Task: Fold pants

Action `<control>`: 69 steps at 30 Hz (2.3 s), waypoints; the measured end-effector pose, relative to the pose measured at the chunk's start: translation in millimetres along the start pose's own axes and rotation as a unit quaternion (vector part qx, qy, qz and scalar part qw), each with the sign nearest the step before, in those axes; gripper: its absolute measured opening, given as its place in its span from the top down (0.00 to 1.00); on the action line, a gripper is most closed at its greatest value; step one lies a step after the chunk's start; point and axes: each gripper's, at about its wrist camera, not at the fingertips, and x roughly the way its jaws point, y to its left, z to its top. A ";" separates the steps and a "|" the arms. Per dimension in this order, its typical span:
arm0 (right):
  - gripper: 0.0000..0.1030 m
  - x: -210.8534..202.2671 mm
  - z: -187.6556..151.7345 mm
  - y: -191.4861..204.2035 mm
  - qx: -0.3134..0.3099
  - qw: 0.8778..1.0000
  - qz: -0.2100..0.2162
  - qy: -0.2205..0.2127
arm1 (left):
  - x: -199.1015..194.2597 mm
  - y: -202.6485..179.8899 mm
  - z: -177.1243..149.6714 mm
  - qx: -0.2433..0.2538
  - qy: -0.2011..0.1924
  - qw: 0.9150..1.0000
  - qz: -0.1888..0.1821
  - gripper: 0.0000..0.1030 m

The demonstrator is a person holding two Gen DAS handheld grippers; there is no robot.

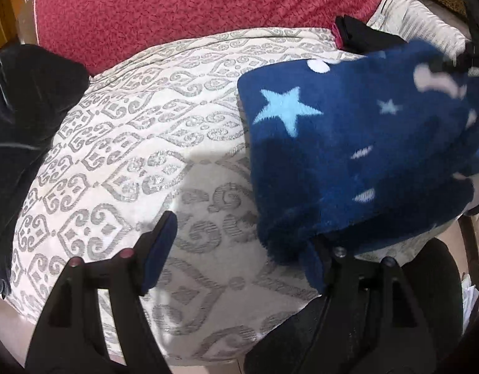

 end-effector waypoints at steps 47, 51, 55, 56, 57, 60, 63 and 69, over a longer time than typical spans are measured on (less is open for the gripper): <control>0.46 -135.2 -109.6 -201.2 0.288 0.930 -0.110 -0.199 | -17.8 -123.1 69.6 0.101 -0.032 0.990 -0.093 0.28; 0.43 -136.8 -112.2 -220.6 0.317 0.919 -0.108 -0.207 | -21.0 -139.7 67.9 0.122 -0.031 0.987 -0.101 0.28; 0.31 -132.2 -103.3 -232.1 0.302 0.924 -0.101 -0.212 | -20.9 -152.4 66.8 0.130 -0.026 0.985 -0.106 0.28; 0.31 -129.2 -98.2 -233.8 0.294 0.927 -0.105 -0.208 | -21.1 -154.4 67.2 0.131 -0.025 0.985 -0.107 0.28; 0.31 -126.3 -93.8 -234.7 0.289 0.929 -0.113 -0.203 | -21.3 -155.4 67.6 0.130 -0.025 0.985 -0.108 0.28; 0.31 -119.3 -83.3 -234.6 0.272 0.933 -0.131 -0.198 | -20.5 -158.7 71.2 0.123 -0.022 0.985 -0.117 0.28; 0.31 -115.0 -76.6 -235.8 0.264 0.934 -0.142 -0.194 | -17.1 -165.7 75.0 0.120 -0.015 0.985 -0.125 0.28; 0.39 -115.6 -74.3 -230.4 0.228 0.939 -0.157 -0.205 | -13.3 -182.1 76.0 0.137 -0.013 0.983 -0.124 0.28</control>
